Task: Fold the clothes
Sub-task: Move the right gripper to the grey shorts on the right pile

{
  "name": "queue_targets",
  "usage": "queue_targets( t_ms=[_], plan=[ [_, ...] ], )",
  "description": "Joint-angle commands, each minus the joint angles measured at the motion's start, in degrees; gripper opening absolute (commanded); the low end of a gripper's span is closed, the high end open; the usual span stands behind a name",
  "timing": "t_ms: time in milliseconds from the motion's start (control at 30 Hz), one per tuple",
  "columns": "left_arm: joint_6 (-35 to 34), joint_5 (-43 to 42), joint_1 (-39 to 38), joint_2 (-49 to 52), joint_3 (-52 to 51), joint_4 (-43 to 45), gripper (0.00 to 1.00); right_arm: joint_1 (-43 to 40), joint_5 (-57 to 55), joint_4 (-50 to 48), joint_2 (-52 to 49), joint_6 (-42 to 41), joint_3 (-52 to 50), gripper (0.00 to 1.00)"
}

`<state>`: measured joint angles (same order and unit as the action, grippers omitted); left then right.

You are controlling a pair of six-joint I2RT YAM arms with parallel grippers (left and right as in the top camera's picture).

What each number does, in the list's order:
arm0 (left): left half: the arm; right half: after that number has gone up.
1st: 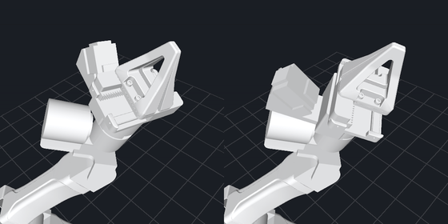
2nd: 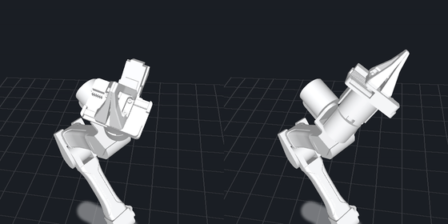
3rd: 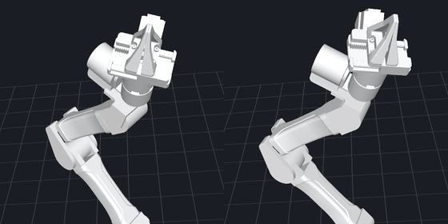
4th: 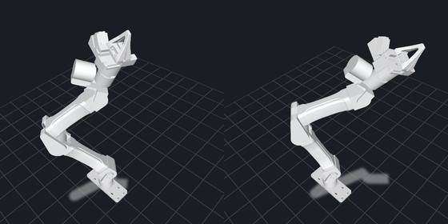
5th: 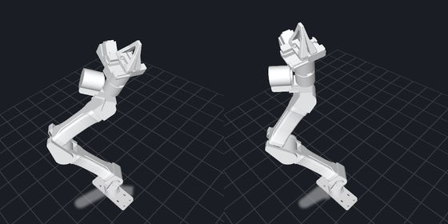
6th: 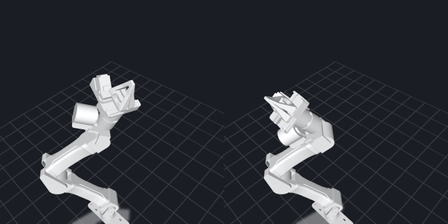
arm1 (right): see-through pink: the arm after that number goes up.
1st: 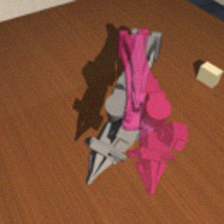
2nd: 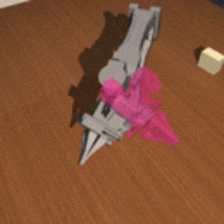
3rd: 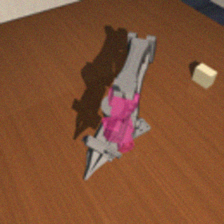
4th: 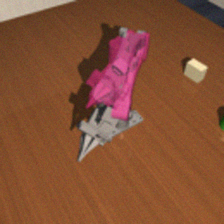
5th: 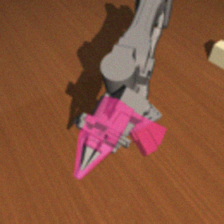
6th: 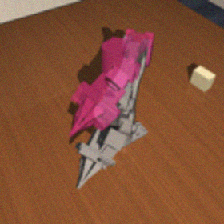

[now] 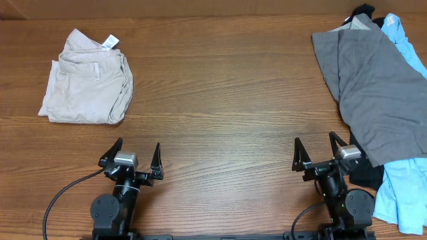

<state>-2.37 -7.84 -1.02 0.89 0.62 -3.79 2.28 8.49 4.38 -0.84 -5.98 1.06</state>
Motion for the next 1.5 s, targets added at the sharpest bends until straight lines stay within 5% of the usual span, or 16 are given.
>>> queue_targets(
  t_ms=[0, 333, 633, 1033, 1233, 1467],
  plan=[
    [-0.46, 0.81, 0.35, -0.57, 2.23, -0.44, 1.00, -0.11, -0.92, 0.50, 0.68, 0.02, 1.90, 1.00],
    [-0.50, 0.72, 0.35, 4.02, 13.07, -8.00, 1.00, -0.11, -0.74, 7.98, 0.68, 0.04, 12.26, 1.00],
    [-1.66, -7.26, 0.33, 28.65, 34.80, -14.25, 1.00, -0.11, -0.74, 22.53, -6.88, 0.02, 28.15, 1.00],
    [2.25, -7.23, 0.24, 53.83, 66.71, -40.65, 1.00, -0.11, 1.42, 43.47, -41.20, -3.23, 55.21, 1.00],
    [2.23, -7.23, 0.24, 61.57, 67.80, -46.01, 1.00, -0.11, 4.63, 53.22, -60.78, -3.19, 67.36, 1.00],
    [2.23, -10.01, 0.24, 69.79, 67.80, -47.30, 1.00, -0.11, 4.07, 50.51, -74.10, -3.21, 69.31, 1.00]
  ],
)
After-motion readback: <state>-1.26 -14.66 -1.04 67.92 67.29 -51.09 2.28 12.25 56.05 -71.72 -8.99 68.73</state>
